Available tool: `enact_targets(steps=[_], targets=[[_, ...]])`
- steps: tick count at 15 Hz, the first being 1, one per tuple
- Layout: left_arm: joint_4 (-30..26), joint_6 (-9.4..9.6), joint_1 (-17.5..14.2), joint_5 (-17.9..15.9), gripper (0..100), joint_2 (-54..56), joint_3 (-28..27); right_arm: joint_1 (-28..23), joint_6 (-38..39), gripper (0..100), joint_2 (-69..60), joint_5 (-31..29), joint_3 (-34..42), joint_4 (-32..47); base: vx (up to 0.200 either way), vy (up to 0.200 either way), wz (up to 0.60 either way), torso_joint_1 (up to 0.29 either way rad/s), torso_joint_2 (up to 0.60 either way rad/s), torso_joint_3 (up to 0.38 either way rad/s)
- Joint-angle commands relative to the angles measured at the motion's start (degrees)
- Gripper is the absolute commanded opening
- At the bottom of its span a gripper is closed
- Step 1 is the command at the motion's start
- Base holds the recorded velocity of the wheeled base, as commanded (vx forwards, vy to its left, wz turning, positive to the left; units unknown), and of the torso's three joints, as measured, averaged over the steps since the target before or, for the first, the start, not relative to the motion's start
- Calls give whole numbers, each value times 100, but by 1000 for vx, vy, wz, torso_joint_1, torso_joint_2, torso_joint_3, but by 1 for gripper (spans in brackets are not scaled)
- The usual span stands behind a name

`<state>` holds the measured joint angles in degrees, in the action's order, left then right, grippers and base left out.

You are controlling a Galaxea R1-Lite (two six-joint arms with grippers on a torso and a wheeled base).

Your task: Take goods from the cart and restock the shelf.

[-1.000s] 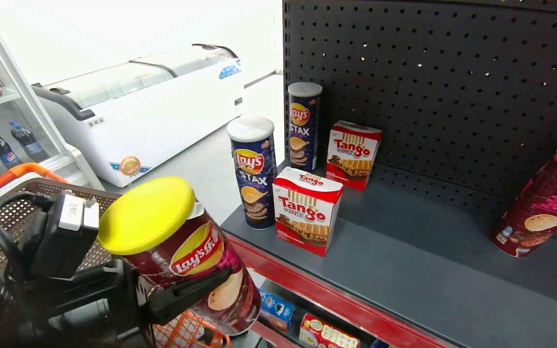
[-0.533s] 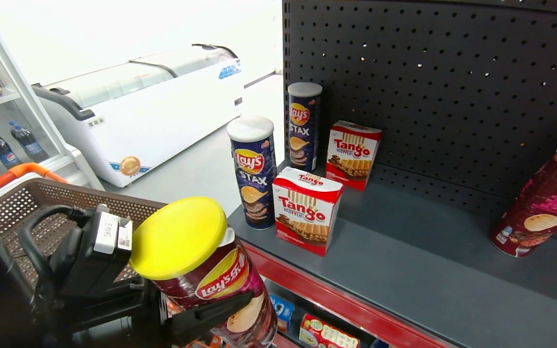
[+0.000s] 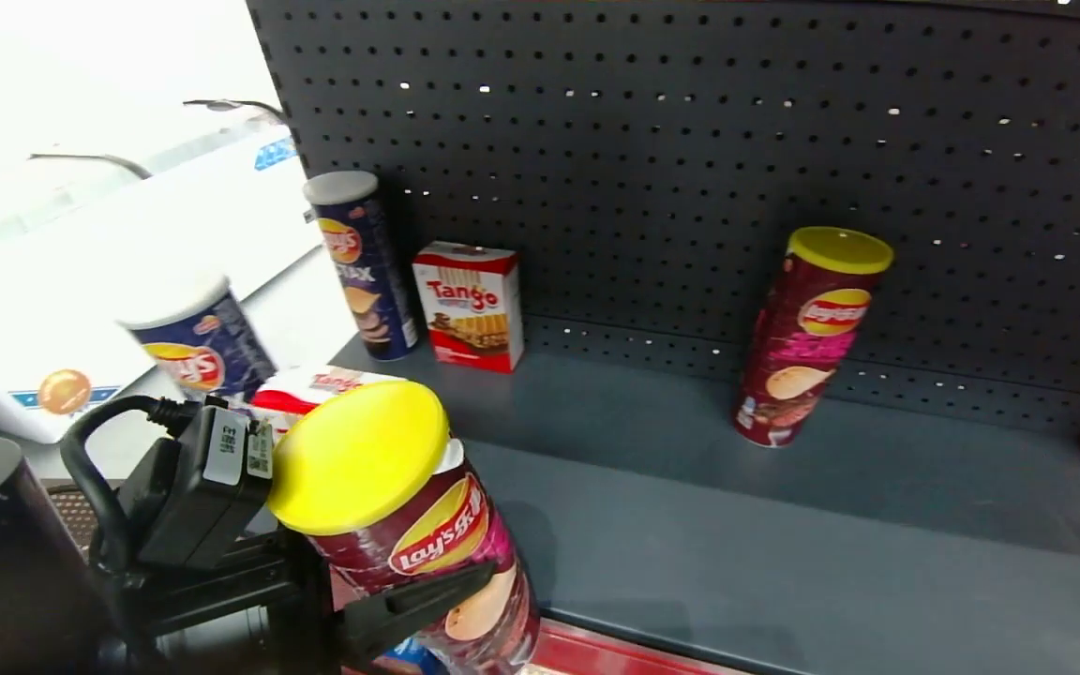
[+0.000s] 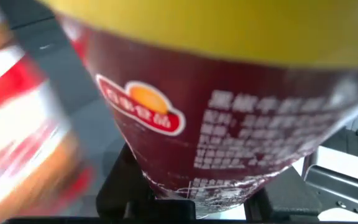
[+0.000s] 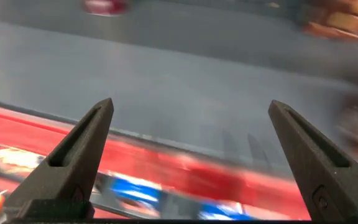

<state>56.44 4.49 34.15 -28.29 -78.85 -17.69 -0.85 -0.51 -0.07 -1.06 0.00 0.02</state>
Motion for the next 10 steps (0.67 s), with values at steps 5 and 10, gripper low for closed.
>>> enact_targets(steps=[5, 10], targets=[[7, -9, -31, -1, 0, -8, 2, -3, 7, 100, 7, 1, 0, -2, 0, 0, 0, 0, 0, 0], [7, -9, -40, -1, 0, 10, 2, -3, 7, 100, 7, 27, 0, -2, 0, 0, -120, 0, 2, 0]])
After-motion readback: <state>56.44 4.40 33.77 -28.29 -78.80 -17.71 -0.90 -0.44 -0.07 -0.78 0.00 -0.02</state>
